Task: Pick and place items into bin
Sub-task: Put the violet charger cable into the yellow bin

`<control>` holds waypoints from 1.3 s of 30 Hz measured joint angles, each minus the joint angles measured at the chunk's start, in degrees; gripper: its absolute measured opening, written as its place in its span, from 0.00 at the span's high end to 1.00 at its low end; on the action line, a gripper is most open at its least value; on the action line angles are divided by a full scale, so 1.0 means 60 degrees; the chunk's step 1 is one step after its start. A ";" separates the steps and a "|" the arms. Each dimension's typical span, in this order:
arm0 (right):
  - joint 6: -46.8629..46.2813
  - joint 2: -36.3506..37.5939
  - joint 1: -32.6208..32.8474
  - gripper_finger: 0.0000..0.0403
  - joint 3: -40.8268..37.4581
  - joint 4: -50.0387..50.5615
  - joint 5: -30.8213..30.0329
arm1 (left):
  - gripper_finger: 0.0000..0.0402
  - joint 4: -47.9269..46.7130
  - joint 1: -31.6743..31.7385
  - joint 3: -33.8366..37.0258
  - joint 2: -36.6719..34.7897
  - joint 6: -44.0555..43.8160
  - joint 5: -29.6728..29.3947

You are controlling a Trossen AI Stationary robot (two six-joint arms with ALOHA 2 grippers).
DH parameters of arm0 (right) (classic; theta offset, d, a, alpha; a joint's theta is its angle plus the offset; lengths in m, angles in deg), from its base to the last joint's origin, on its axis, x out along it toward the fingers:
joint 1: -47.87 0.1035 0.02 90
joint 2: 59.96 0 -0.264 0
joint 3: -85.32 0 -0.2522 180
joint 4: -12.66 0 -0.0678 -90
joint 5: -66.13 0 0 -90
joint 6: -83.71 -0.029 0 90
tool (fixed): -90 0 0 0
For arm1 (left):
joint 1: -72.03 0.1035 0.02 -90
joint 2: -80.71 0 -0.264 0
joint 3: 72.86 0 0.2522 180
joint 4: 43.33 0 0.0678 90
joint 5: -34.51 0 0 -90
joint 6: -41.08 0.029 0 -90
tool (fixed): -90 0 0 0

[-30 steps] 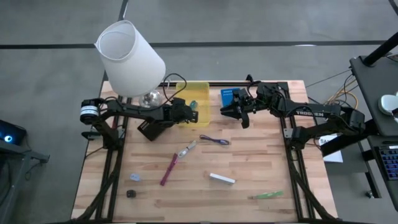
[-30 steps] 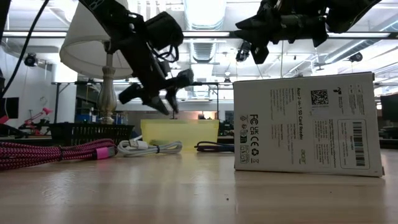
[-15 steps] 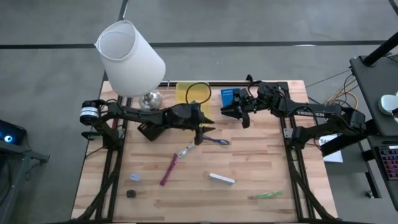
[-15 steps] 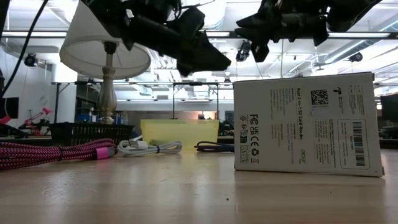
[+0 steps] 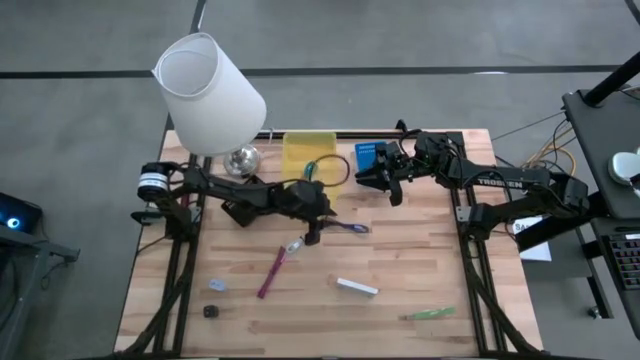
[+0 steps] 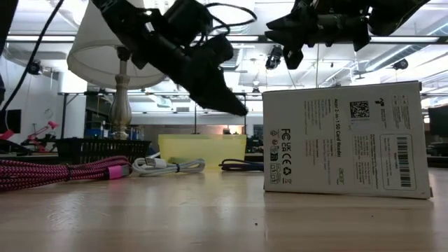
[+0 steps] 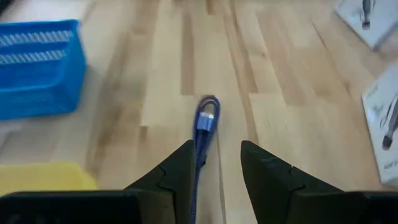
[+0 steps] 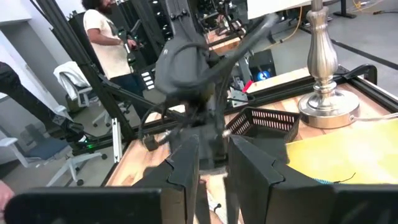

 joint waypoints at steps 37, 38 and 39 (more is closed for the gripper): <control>-0.0021 0.0004 0.0000 0.81 0.0000 0.0006 0.0000 | 0.75 -0.0155 -0.0082 -0.0270 0.2062 0.0071 -0.1534; -0.0021 0.0004 0.0000 0.81 0.0000 0.0006 0.0000 | 0.77 -0.0157 -0.0084 -0.0270 0.2070 0.0070 -0.1535; -0.0021 0.0004 0.0000 0.81 0.0000 0.0006 0.0000 | 0.79 -0.0157 -0.0086 -0.0270 0.2072 0.0072 -0.1538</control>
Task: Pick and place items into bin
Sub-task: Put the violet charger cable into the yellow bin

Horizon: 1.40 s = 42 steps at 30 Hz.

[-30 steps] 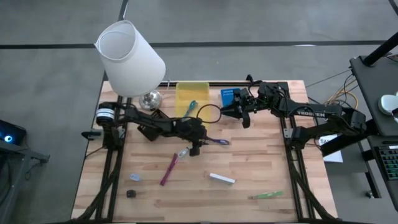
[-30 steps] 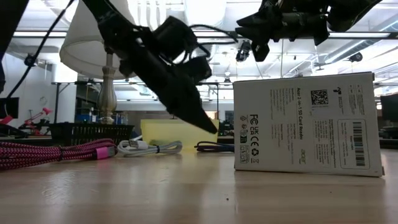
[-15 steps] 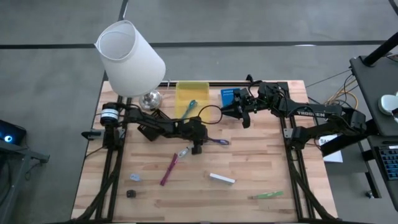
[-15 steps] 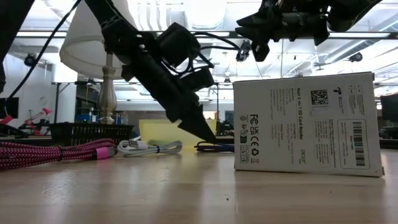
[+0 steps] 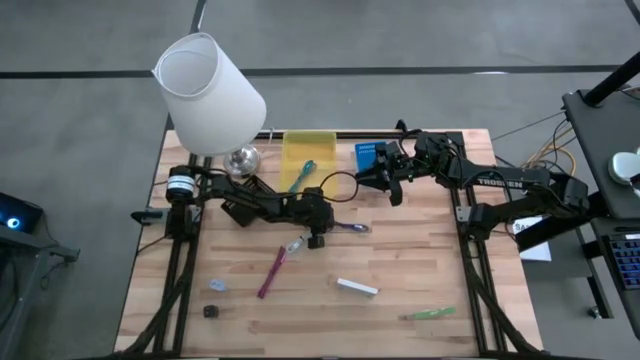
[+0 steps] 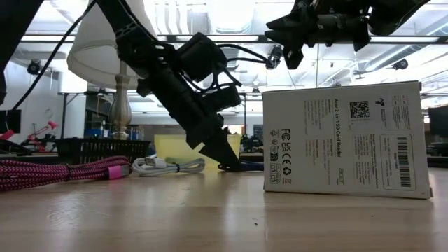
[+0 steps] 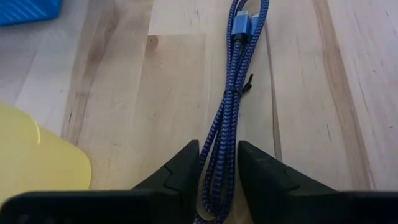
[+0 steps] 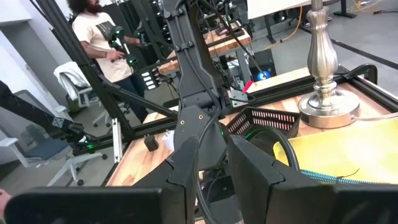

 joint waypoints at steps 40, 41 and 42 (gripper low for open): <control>-0.0029 0.0007 -0.0004 0.81 0.0000 0.0008 0.0007 | 1.00 -0.3477 0.0066 -0.1456 -0.1862 -0.0847 -0.4349; -0.0029 0.0007 -0.0004 0.81 0.0000 0.0006 0.0007 | 1.00 -0.3696 0.0066 -0.1450 -0.1888 -0.0890 -0.4544; -0.0033 0.0007 -0.0004 0.81 0.0000 0.0005 0.0007 | 1.00 -0.3884 0.0066 -0.1450 -0.1938 -0.1088 -0.4758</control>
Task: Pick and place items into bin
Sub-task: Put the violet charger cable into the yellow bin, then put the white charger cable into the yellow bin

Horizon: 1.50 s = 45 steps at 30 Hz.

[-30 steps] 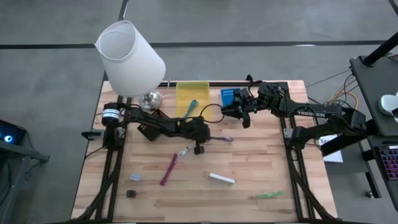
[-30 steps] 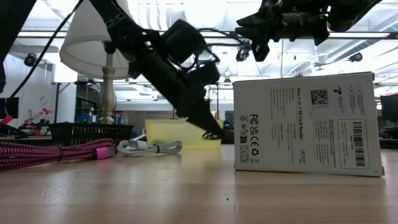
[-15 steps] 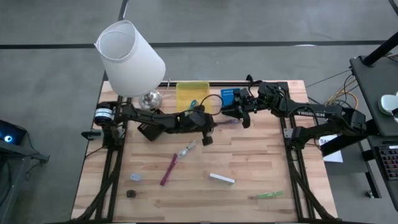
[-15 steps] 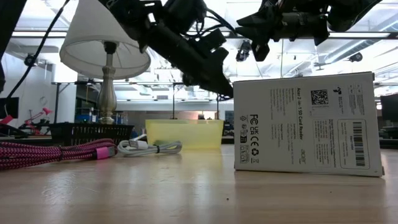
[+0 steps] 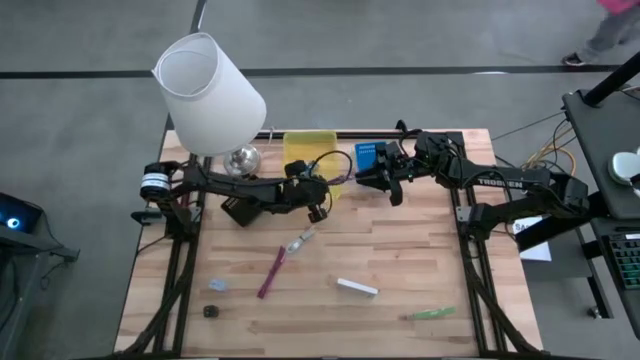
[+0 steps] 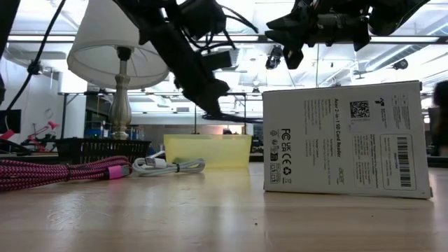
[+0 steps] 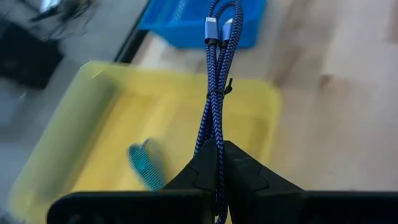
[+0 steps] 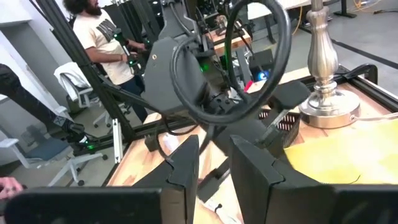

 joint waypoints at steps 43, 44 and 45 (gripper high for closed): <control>0.0035 -0.0003 0.0000 0.81 0.0000 0.0060 0.0007 | 0.63 -0.2336 0.0494 -0.0483 -0.0406 -0.3628 0.2172; 0.0036 -0.0004 0.0003 0.81 0.0000 0.0060 0.0007 | 0.63 -0.2313 0.0466 -0.0503 -0.0447 -0.3141 0.3073; 0.0053 -0.0004 0.0000 0.81 0.0000 0.0064 0.0005 | 0.63 -0.2360 0.0426 -0.0516 -0.0468 -0.2793 0.3886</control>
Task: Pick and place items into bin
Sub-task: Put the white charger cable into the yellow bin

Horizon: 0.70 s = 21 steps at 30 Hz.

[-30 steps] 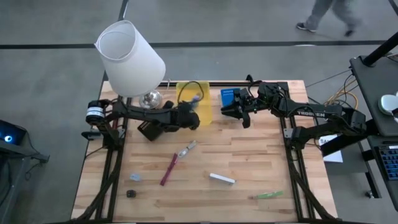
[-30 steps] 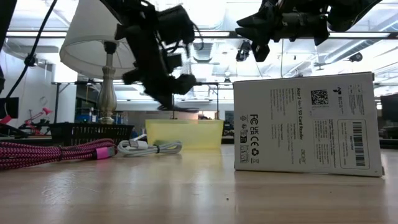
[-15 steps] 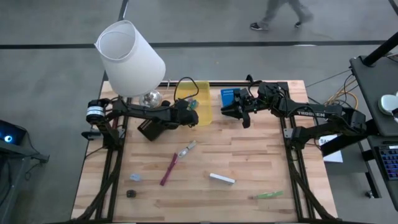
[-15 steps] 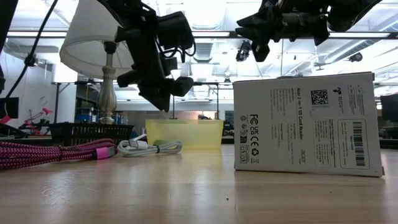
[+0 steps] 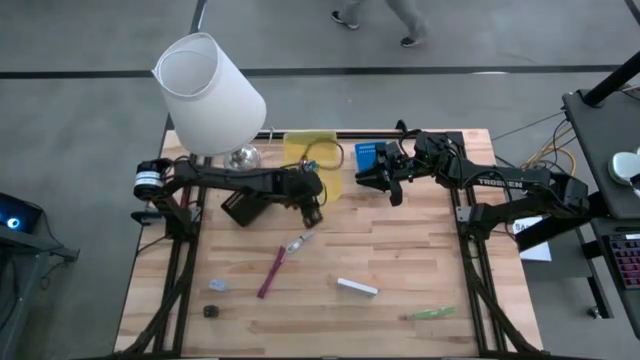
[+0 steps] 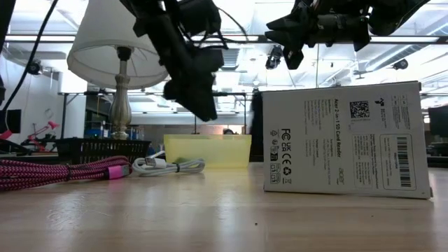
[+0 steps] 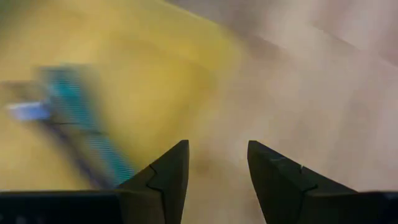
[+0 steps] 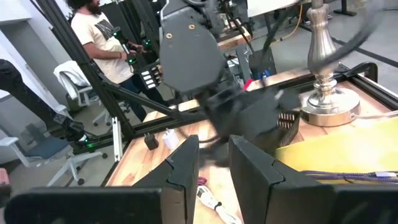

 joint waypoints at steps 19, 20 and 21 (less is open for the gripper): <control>0.0539 -0.0004 0.0000 0.81 0.0000 0.0935 -0.0005 | 0.63 -0.1377 -0.1067 0.0392 -0.0066 -0.2020 0.2234; 0.0557 -0.0004 -0.0001 0.81 0.0002 0.0933 -0.0005 | 0.63 -0.1395 -0.1065 0.0404 0.0003 -0.1897 0.2164; 0.0563 -0.0004 0.0000 0.81 0.0000 0.0933 -0.0005 | 0.63 -0.1394 -0.1063 0.0411 0.0109 -0.1865 0.2156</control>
